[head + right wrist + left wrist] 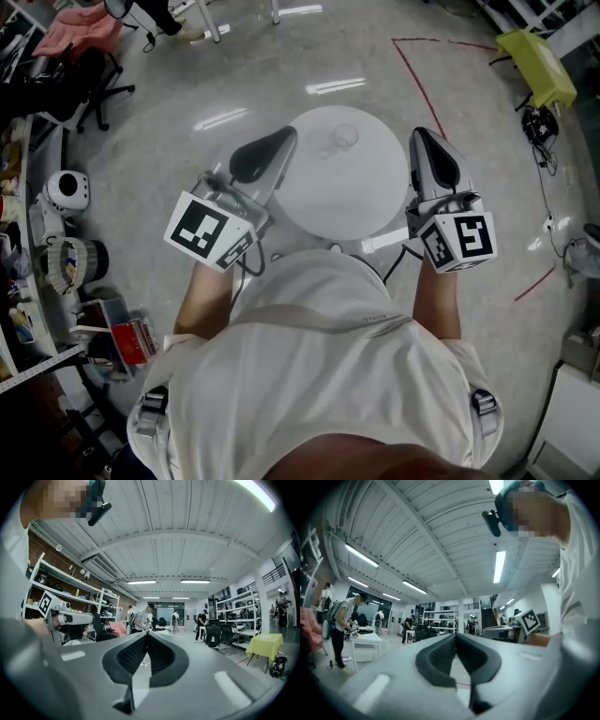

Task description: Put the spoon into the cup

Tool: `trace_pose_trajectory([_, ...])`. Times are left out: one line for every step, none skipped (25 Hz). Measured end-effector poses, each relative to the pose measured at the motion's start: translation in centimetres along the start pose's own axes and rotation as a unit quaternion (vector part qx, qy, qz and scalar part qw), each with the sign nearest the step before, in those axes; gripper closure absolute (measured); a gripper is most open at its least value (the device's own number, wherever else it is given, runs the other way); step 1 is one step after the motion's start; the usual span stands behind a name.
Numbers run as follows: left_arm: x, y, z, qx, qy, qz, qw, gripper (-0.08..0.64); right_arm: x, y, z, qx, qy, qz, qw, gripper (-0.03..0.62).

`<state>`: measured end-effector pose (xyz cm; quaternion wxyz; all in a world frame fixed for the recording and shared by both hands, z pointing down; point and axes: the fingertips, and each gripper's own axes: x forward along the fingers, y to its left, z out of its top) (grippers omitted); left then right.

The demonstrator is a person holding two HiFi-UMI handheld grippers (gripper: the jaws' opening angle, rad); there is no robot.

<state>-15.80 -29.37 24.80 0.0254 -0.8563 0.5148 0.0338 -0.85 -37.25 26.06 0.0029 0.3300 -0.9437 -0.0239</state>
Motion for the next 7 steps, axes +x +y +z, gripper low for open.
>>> trace_pose_trajectory([0.0, 0.0, 0.0, -0.002, -0.001, -0.001, 1.0000, 0.558, 0.0, 0.1, 0.1, 0.003, -0.002, 0.005, 1.000, 0.586])
trace_pose_trajectory([0.1, -0.1, 0.0, -0.002, -0.001, -0.001, 1.0000, 0.558, 0.1, 0.2, 0.3, 0.006, -0.007, 0.011, 1.000, 0.586])
trace_pose_trajectory([0.2, 0.0, 0.0, -0.002, -0.001, -0.002, 1.0000, 0.558, 0.1, 0.4, 0.5, 0.009, -0.012, 0.018, 1.000, 0.586])
trace_pose_trajectory([0.2, 0.0, 0.0, -0.002, -0.001, -0.002, 1.0000, 0.558, 0.2, 0.6, 0.6, 0.009, -0.016, 0.024, 1.000, 0.586])
trace_pose_trajectory([0.1, 0.1, -0.1, -0.002, 0.000, -0.002, 1.0000, 0.558, 0.3, 0.9, 0.7, 0.009, -0.019, 0.028, 0.999, 0.586])
trace_pose_trajectory([0.0, 0.2, -0.2, -0.003, 0.000, -0.002, 1.0000, 0.558, 0.4, 1.1, 0.8, 0.007, -0.020, 0.032, 0.999, 0.586])
trace_pose_trajectory([0.0, 0.3, -0.3, -0.003, 0.000, -0.001, 1.0000, 0.558, 0.5, 1.4, 0.8, 0.006, -0.021, 0.035, 0.999, 0.586])
